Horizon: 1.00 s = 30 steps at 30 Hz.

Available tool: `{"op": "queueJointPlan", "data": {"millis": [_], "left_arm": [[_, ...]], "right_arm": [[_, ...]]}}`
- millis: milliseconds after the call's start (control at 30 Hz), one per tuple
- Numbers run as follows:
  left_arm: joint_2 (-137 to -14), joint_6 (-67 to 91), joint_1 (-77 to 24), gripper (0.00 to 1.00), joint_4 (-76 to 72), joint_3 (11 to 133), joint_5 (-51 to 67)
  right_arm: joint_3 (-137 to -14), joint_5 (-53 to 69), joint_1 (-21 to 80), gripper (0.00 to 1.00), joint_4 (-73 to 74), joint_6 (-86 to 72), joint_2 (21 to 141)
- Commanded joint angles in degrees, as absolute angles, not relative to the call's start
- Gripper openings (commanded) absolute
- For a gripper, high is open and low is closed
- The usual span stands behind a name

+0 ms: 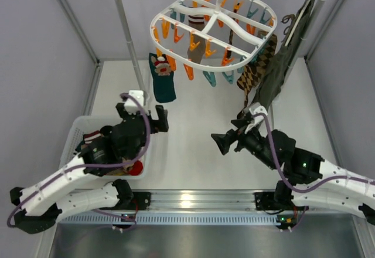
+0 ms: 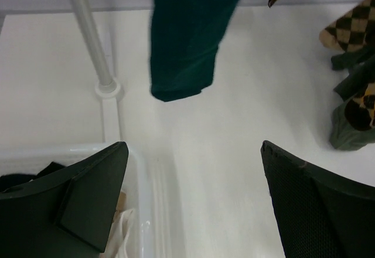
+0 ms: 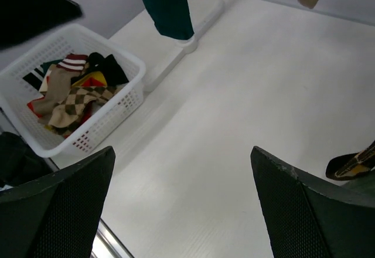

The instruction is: Remove the socks clipped to the hanger

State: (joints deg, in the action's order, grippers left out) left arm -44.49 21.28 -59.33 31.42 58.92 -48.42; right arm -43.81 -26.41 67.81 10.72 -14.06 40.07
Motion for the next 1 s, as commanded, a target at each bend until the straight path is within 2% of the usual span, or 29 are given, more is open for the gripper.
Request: {"op": "queueJointPlan", "data": {"millis": [0, 67, 100, 200, 400, 633, 700, 733, 767, 867, 900, 967], "left_arm": [[-51.31, 12.93, -57.85, 0.98, 13.92, 55.11, -43.42], [-54.3, 12.57, -53.12, 0.99, 9.34, 54.58, -31.79], [-54.75, 13.0, -44.82, 0.99, 7.92, 54.06, -26.33], [-56.07, 12.49, -31.43, 0.99, 0.54, 50.2, -11.63], [-60.46, 4.32, -27.52, 0.99, -16.75, 45.36, 4.7], [-67.14, 2.9, -24.17, 0.98, -24.52, 46.58, 14.57], [-68.64, 2.9, -23.56, 0.91, -24.61, 47.72, 15.55], [-68.82, 3.16, -23.55, 0.84, -24.87, 47.81, 16.25], [-68.82, 3.25, -23.55, 0.67, -25.22, 47.9, 16.61], [-67.59, 5.27, -23.55, 0.48, -26.36, 46.94, 16.0], [-66.72, 5.88, -23.55, 0.34, -26.63, 46.32, 16.0], [-65.66, 7.47, -23.55, 0.21, -27.24, 45.71, 16.52]], "right_arm": [[-43.77, -21.56, 67.41, 0.94, 13.97, -12.83, 35.35], [-43.33, -18.47, 67.41, 0.95, 14.15, -12.48, 33.15], [-43.42, -15.5, 67.41, 0.95, 14.41, -12.48, 32.53], [-43.5, -11.1, 67.41, 0.95, 16.43, -12.04, 30.59], [-44.03, -6.6, 67.5, 0.97, 19.95, -9.67, 28.92], [-43.86, -1.68, 67.41, 0.96, 19.51, -8.7, 29.62], [-43.86, -1.67, 67.5, 0.97, 19.6, -8.79, 30.06], [-43.86, -1.67, 67.5, 0.96, 19.6, -8.7, 30.15], [-43.77, -1.93, 67.41, 0.97, 19.6, -8.61, 30.15], [-44.03, -3.42, 67.5, 0.96, 19.95, -8.61, 29.27], [-44.12, -4.47, 67.5, 0.96, 19.95, -8.61, 28.92], [-44.99, -5.71, 67.41, 0.97, 20.47, -8.7, 27.69]]}}
